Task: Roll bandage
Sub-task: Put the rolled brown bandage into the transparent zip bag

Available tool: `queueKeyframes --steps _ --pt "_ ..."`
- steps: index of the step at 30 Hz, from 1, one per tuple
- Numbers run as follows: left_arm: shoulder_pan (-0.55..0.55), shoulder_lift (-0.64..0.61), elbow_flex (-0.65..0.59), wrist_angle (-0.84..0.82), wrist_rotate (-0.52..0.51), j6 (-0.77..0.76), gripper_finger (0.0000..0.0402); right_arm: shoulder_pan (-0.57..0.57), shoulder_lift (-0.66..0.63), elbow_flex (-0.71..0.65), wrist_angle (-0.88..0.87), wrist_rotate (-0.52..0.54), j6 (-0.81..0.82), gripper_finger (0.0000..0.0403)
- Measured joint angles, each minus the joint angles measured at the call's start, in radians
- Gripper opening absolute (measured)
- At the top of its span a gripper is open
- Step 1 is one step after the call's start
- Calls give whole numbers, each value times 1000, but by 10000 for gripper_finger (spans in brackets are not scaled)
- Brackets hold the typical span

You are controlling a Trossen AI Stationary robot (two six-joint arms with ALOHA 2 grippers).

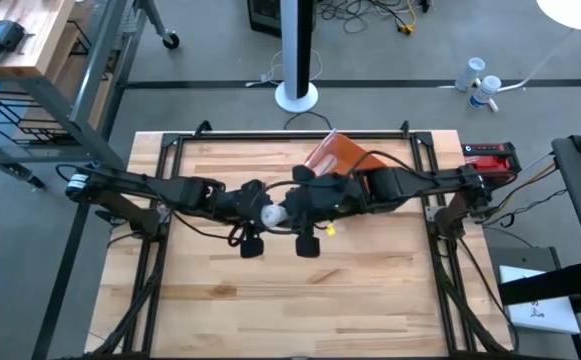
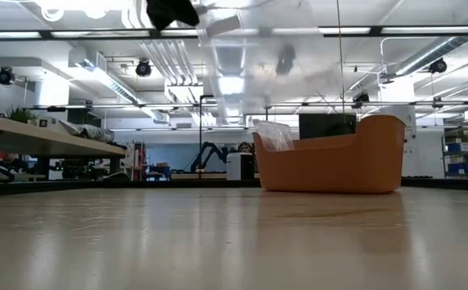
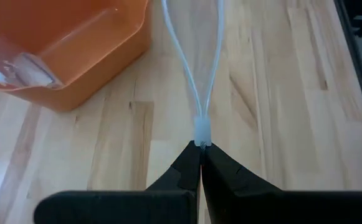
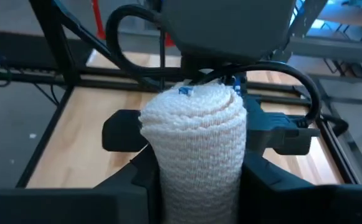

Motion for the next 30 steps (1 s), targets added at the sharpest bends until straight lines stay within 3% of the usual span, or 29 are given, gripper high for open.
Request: queueKeyframes --steps 4,17,30 --pt "-24 -4 67 -63 -9 2 0 0 -9 3 10 -5 -20 118" --pt "-132 -15 180 -78 -173 53 0 -1 -25 72 25 37 -73 120" --pt "-130 -17 191 -38 -119 -11 0 29 -26 99 -174 33 -72 117"
